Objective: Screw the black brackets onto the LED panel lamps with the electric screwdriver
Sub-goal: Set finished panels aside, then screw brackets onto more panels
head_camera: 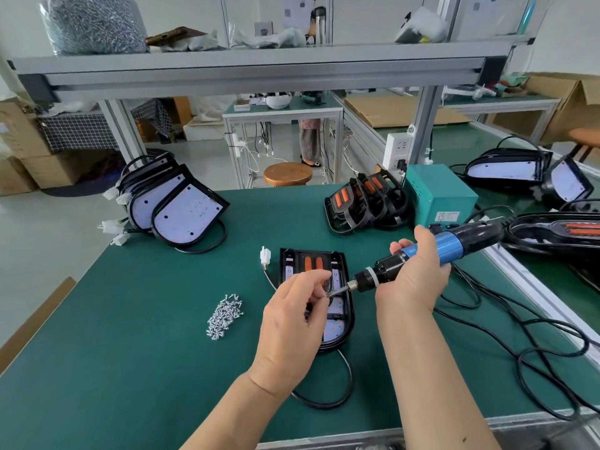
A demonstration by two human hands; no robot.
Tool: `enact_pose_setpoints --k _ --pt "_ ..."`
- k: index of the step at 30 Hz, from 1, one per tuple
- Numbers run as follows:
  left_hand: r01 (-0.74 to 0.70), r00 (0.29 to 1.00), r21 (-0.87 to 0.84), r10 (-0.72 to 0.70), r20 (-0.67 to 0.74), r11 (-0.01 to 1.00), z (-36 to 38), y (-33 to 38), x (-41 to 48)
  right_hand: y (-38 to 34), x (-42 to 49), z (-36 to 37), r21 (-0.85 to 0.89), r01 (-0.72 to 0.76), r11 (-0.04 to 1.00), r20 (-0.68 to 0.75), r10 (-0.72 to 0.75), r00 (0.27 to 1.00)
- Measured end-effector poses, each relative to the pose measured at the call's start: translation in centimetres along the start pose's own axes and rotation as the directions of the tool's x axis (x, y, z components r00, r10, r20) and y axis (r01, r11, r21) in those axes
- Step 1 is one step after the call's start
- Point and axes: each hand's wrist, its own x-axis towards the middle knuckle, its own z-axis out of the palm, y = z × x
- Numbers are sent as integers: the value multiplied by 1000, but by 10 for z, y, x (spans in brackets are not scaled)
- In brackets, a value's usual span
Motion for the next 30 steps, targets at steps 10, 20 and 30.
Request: enact_pose_setpoints --k 10,20,30 --pt "340 935 19 -336 -117 940 -11 -25 8 -1 13 0 -15 75 997 49 -75 996" --pt "751 613 80 -737 284 656 -7 -59 29 -16 33 50 7 501 865 322 -477 818" --pt "782 604 -41 -738 301 622 -2 -68 26 14 46 82 -86 589 803 479 -485 731"
